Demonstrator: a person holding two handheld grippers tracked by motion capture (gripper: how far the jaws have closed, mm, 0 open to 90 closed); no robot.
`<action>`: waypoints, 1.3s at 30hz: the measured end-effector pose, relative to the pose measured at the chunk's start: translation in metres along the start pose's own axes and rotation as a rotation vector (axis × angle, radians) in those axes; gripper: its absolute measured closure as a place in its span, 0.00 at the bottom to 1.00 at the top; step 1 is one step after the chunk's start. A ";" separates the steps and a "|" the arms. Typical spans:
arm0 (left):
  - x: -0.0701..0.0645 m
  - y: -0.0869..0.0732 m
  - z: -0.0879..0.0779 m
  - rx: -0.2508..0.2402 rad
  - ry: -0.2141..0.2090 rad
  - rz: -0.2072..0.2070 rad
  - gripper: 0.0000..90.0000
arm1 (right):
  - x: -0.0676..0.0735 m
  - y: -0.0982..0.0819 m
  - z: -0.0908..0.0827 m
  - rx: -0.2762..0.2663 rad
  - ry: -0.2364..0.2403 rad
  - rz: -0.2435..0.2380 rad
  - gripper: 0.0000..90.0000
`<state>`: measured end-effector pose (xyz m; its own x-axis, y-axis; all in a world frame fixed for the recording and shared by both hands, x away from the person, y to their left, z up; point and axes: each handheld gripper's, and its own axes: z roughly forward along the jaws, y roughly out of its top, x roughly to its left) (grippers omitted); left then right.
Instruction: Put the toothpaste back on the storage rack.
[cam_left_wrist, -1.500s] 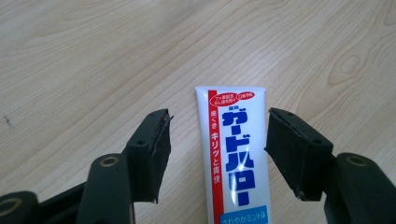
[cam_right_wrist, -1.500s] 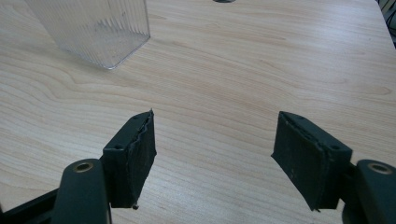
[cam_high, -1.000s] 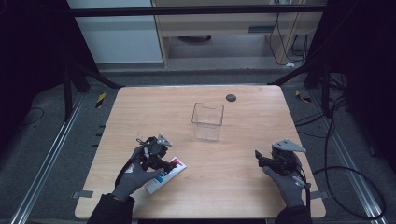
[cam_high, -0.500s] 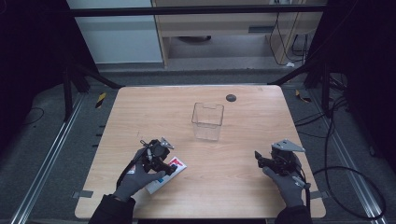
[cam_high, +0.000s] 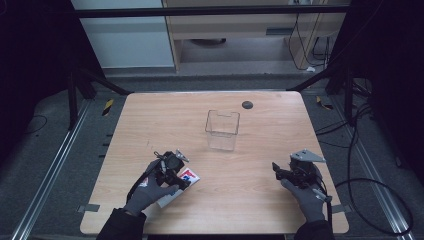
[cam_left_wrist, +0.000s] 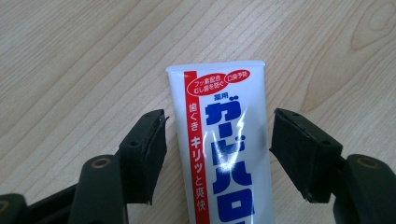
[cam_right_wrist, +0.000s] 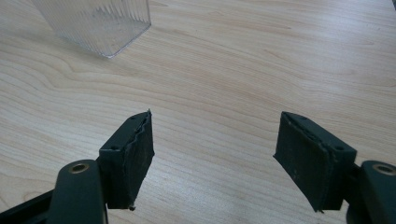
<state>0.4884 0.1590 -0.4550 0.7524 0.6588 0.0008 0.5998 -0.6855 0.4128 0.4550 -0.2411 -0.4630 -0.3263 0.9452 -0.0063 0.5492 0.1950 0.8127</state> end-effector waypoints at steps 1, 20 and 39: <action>0.000 0.000 0.002 0.005 0.000 0.000 0.38 | 0.000 0.000 0.000 0.001 0.001 0.002 0.31; 0.000 0.000 0.013 0.037 -0.015 -0.001 0.39 | -0.001 0.000 0.000 0.009 -0.005 0.005 0.30; -0.002 0.002 0.018 0.069 -0.009 -0.005 0.41 | -0.001 0.001 -0.001 0.006 -0.010 0.006 0.30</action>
<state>0.4932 0.1511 -0.4708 0.7514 0.6598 -0.0099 0.6209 -0.7018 0.3493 0.4552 -0.2417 -0.4620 -0.3149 0.9491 -0.0071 0.5557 0.1905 0.8093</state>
